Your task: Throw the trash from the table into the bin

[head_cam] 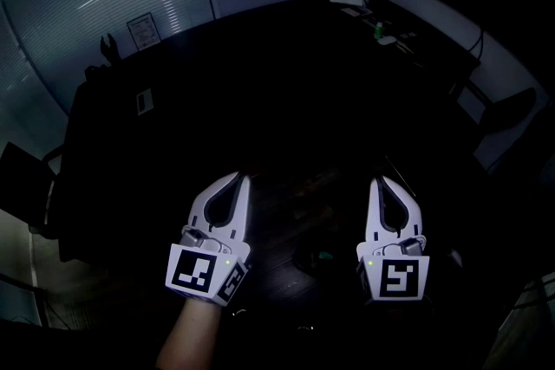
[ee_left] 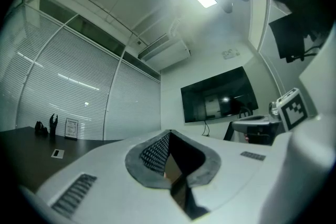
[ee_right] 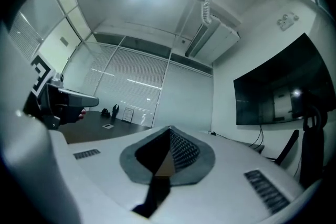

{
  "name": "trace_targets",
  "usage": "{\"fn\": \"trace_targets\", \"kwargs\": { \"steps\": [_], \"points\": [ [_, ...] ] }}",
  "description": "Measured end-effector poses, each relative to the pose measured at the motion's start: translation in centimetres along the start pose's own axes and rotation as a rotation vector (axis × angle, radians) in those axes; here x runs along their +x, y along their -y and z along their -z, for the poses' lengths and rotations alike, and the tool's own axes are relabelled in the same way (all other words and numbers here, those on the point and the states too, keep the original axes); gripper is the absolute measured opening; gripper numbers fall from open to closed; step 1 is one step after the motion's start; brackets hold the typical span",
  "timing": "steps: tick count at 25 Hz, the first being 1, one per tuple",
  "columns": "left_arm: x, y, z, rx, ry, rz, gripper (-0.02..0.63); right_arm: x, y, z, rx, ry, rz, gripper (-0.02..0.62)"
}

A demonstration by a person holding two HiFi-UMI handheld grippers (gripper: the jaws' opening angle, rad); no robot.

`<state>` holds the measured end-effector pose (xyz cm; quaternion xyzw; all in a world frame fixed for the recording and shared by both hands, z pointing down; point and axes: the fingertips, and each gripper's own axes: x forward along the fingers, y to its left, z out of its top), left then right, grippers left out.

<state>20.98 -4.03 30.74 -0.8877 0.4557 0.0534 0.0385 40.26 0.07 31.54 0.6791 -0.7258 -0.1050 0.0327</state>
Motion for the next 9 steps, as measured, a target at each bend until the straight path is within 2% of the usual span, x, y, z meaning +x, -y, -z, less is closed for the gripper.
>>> {"fn": "trace_targets", "kwargs": {
  "steps": [9],
  "points": [
    [-1.2, 0.0, -0.5, 0.000, 0.007, -0.024, 0.000, -0.6, -0.1, -0.8, -0.001, 0.012, -0.007, 0.003]
  ]
}}
